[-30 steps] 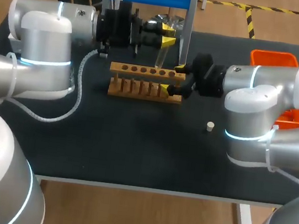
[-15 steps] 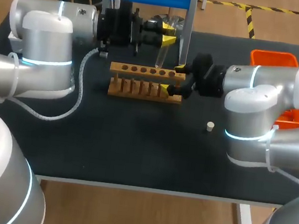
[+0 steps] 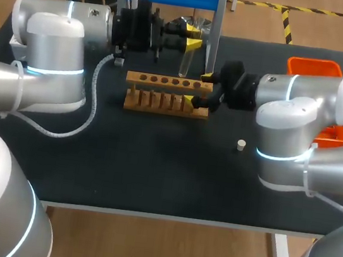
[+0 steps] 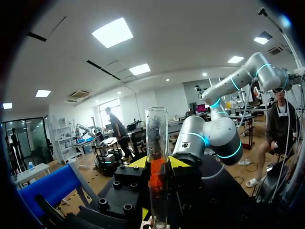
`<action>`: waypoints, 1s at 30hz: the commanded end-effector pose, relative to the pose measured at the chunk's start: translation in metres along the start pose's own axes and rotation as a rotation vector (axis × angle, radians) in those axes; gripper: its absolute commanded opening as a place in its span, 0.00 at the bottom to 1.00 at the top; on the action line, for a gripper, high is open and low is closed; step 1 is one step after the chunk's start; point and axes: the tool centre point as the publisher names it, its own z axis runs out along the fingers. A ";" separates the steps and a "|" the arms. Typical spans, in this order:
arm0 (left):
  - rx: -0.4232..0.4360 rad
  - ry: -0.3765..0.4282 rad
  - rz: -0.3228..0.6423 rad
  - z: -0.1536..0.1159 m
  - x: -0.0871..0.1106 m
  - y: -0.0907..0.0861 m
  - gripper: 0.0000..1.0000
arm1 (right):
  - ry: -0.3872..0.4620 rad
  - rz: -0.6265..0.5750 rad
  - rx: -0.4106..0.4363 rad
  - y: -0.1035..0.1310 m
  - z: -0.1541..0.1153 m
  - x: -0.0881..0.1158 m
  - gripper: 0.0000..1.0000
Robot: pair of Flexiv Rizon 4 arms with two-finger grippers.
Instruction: Invert the test tube, pick up the pipette, mount the tip to pipette, aspirate from beaker and dispense into the tube, eject the tip, return the pipette, and cap with the stopper.
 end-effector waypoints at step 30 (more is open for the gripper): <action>0.034 -0.046 -0.076 -0.006 -0.021 0.034 0.00 | -0.026 -0.007 0.021 -0.001 0.010 0.004 1.00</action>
